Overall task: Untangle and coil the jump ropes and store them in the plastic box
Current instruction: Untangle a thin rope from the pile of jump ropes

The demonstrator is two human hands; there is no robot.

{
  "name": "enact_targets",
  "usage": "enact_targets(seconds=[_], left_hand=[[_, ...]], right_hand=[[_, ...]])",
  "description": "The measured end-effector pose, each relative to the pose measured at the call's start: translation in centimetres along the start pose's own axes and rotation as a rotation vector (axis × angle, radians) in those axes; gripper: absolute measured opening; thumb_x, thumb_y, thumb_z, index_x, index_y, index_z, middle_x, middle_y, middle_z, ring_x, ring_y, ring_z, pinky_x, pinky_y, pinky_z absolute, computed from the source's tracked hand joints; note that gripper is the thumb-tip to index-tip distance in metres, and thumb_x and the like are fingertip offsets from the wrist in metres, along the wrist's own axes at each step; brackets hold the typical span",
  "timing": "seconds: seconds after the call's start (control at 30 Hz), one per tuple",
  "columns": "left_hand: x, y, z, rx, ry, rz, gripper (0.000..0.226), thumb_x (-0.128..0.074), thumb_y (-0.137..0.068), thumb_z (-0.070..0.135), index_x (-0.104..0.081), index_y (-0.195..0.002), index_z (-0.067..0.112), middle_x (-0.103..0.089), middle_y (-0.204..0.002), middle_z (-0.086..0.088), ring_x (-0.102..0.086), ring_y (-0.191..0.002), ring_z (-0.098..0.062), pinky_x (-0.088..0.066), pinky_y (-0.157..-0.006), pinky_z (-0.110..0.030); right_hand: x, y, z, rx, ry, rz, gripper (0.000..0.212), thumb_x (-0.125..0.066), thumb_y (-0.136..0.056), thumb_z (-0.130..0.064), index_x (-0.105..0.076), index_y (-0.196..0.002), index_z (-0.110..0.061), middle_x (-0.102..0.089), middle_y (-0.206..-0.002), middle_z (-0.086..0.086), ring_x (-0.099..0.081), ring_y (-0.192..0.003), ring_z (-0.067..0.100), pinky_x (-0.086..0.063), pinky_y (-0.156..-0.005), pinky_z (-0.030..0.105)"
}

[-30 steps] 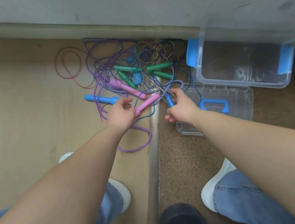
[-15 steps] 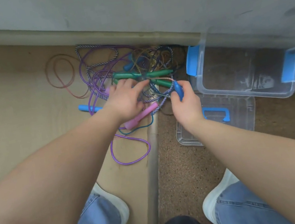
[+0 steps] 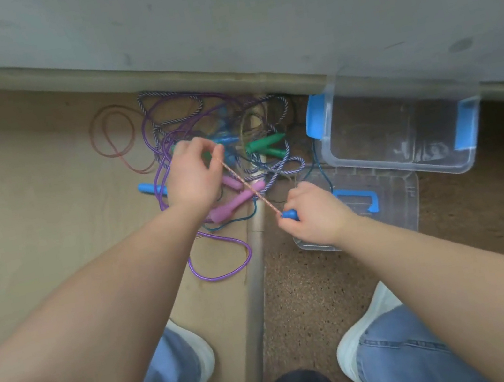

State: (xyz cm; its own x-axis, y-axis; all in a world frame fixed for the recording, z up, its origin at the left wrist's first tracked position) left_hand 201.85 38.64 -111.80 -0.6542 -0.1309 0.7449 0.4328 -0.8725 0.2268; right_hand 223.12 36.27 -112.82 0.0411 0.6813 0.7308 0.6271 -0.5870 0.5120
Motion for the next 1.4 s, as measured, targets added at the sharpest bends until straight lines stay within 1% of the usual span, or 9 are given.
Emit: enact_targets(seconds=[0.17, 0.43, 0.57, 0.67, 0.77, 0.9, 1.03, 1.2, 1.4], left_hand=[[2.9, 0.5, -2.7, 0.168, -0.013, 0.123, 0.02, -0.053, -0.094, 0.029, -0.07, -0.101, 0.021, -0.062, -0.108, -0.008, -0.06, -0.1, -0.025, -0.037, -0.083, -0.027], [0.2, 6.9, 2.6, 0.209, 0.324, -0.219, 0.028, -0.041, -0.101, 0.024, -0.064, -0.091, 0.012, -0.07, -0.076, 0.002, -0.067, -0.075, -0.01, -0.048, -0.065, -0.024], [-3.0, 12.5, 8.5, 0.204, 0.526, -0.544, 0.025, -0.043, -0.104, 0.02, -0.061, -0.087, 0.015, -0.059, -0.059, -0.004, -0.061, -0.052, -0.016, -0.045, -0.049, -0.022], [-3.1, 13.8, 12.0, 0.192, 0.61, -0.528, 0.026, -0.044, -0.103, 0.021, -0.065, -0.088, 0.019, -0.058, -0.057, -0.003, -0.057, -0.048, -0.016, -0.04, -0.042, -0.019], [-1.9, 12.3, 11.3, 0.276, 0.701, -0.377, 0.023, -0.044, -0.1, 0.029, -0.066, -0.099, 0.023, -0.069, -0.074, -0.003, -0.064, -0.073, -0.026, -0.046, -0.058, -0.03], [-3.4, 14.4, 10.4, 0.2, 0.531, -0.651, 0.036, -0.027, -0.108, 0.04, -0.055, -0.129, 0.03, -0.065, -0.107, 0.005, -0.062, -0.098, -0.01, -0.046, -0.081, -0.023], [-5.4, 16.4, 5.6, 0.14, 0.114, -0.826, 0.022, -0.053, -0.099, 0.038, -0.068, -0.098, 0.023, -0.071, -0.09, 0.0, -0.063, -0.08, -0.011, -0.044, -0.072, -0.023], [-4.5, 15.5, -2.3, 0.128, -0.47, -0.719, 0.025, -0.047, -0.099, 0.031, -0.066, -0.093, 0.015, -0.07, -0.103, -0.012, -0.062, -0.101, -0.03, -0.043, -0.076, -0.029], [-2.4, 13.1, -0.6, 0.534, 0.655, -0.381, 0.021, -0.047, -0.101, 0.028, -0.061, -0.097, 0.013, -0.05, -0.065, 0.0, -0.054, -0.058, -0.021, -0.052, -0.061, -0.03]], right_hand=[[-5.3, 8.0, 5.9, -0.427, 0.077, -0.642, 0.044, -0.046, -0.1, -0.04, -0.064, -0.116, -0.003, -0.065, -0.117, 0.017, -0.061, -0.106, 0.032, -0.039, -0.077, 0.028], [-1.3, 8.0, 5.5, -0.505, -0.413, -0.116, 0.03, -0.046, -0.098, -0.019, -0.057, -0.126, -0.02, -0.065, -0.122, 0.013, -0.062, -0.101, 0.03, -0.043, -0.077, 0.029], [1.1, 5.9, 0.7, -0.216, -0.452, 0.024, 0.071, -0.072, -0.079, -0.04, -0.043, -0.143, -0.034, -0.058, -0.126, 0.003, -0.055, -0.11, 0.016, -0.045, -0.093, 0.03], [1.6, 5.3, -1.7, -0.102, -0.437, 0.01, 0.037, -0.069, -0.084, -0.038, -0.067, -0.114, -0.015, -0.069, -0.108, 0.01, -0.065, -0.103, 0.025, -0.051, -0.09, 0.035], [2.4, 6.0, -1.0, -0.229, -0.557, 0.021, 0.033, -0.05, -0.1, -0.04, -0.071, -0.084, -0.02, -0.069, -0.078, 0.001, -0.064, -0.066, 0.012, -0.048, -0.055, 0.025], [4.8, 5.5, 0.4, -0.345, -1.181, 0.231, 0.048, -0.044, -0.105, -0.035, -0.055, -0.063, -0.013, -0.065, -0.06, 0.008, -0.061, -0.063, 0.028, -0.04, -0.04, 0.025], [7.2, 4.5, 0.8, -0.393, -1.425, 0.365, 0.042, -0.037, -0.107, -0.035, -0.042, -0.071, -0.015, -0.048, -0.042, 0.006, -0.059, -0.045, 0.023, -0.036, -0.042, 0.022], [9.0, 4.1, 3.0, -0.411, -0.907, 0.267, 0.041, -0.053, -0.098, -0.049, -0.057, -0.078, -0.013, -0.036, -0.044, 0.0, -0.036, -0.035, 0.019, -0.029, -0.045, 0.023], [2.6, 4.1, 0.7, -0.168, -0.245, -0.244, 0.083, -0.076, -0.069, -0.069, -0.052, -0.14, -0.034, -0.059, -0.132, -0.004, -0.055, -0.124, 0.016, -0.041, -0.101, 0.029]])
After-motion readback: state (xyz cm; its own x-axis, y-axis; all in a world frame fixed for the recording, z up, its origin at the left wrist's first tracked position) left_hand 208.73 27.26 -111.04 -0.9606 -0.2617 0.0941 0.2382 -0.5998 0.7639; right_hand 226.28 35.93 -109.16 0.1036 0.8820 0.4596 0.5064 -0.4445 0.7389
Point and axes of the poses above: each hand's wrist, its own y-axis away from the middle knuckle, its own x-axis out of the back of the hand, z = x × y, the point moved 9 cm from there along -y, towards the middle knuckle
